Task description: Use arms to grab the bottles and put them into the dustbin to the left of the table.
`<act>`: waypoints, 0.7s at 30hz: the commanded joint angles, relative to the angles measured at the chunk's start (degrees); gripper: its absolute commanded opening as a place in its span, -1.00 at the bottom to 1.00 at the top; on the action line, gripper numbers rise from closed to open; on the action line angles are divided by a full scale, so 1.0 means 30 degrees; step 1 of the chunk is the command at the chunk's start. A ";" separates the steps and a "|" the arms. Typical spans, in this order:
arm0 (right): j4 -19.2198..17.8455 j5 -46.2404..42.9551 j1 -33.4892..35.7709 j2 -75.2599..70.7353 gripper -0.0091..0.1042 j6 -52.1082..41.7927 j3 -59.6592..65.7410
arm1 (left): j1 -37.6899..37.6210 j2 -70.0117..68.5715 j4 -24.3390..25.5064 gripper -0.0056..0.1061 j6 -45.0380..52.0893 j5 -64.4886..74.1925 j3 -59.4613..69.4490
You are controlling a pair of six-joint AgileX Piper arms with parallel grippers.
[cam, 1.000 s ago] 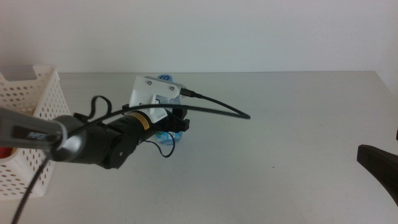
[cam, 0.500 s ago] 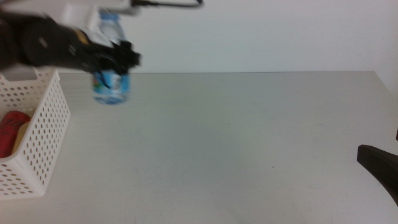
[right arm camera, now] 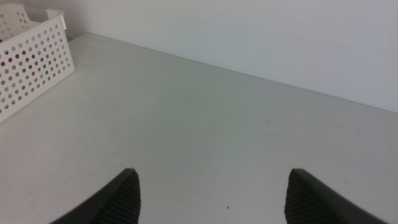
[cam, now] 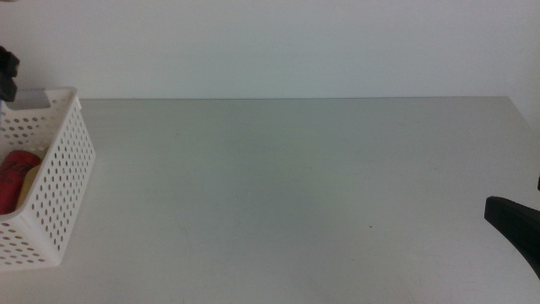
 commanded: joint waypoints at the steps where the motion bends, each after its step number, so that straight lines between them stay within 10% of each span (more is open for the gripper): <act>1: -0.0033 -0.1298 0.0073 0.0007 0.20 -0.0232 -0.0491 | 0.0696 -0.0667 -0.0531 -0.93 0.0765 -0.0510 -0.0818; 21: -0.0033 -0.1298 0.0073 0.0007 0.20 -0.0232 -0.0491 | 0.2329 0.5608 -0.1045 -0.85 -0.0082 0.0364 -0.0818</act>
